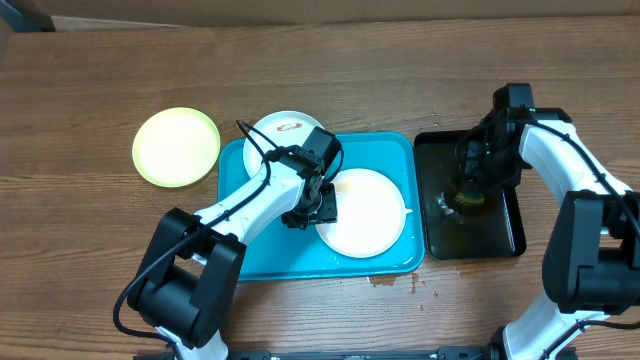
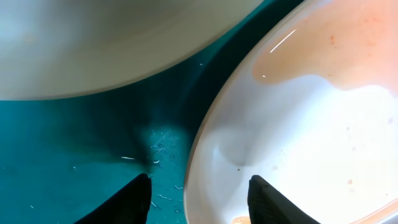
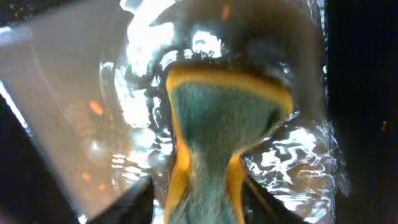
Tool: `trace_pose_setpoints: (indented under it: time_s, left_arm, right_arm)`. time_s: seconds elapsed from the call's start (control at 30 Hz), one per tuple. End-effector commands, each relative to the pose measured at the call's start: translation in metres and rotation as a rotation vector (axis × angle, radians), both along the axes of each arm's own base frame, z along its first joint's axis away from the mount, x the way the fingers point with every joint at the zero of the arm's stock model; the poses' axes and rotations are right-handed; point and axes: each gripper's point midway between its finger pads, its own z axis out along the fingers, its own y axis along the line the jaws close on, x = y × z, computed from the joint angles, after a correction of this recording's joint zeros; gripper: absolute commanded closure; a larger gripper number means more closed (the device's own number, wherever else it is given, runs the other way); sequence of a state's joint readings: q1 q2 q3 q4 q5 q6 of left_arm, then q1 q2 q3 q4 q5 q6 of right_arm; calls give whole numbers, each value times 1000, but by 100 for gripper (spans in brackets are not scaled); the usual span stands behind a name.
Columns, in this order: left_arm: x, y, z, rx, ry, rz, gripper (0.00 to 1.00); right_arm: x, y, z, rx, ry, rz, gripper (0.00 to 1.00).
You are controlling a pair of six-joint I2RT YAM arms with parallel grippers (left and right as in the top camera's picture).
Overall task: Clean dirty plates on tray and stack at the side
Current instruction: 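Return the sponge to the black tray and lift the right gripper away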
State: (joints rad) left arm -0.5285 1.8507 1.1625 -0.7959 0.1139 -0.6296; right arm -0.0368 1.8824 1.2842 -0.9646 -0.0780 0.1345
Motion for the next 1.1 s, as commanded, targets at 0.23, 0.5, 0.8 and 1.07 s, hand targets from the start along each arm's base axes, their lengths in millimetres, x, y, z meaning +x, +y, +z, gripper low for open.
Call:
trace_pose_setpoints:
  time_s: [0.23,0.5,0.8,1.07]
  left_arm:
    - [-8,0,-6,6,30,-7,46]
    - [-11,-6,-7,4,21,-30,46]
    - [-8,-8,-6,-2,10,-31,46]
    - [-8,-8,-6,-3,9,-31,46]
  right_arm:
    - [60,-57,95,-41,-197,-205,31]
    - [19,-113,73,-40,-68,-456,50]
    - [-10,-103,15,-25,19,-503,86]
    - [-19,-85,-4,60,44,-486,94]
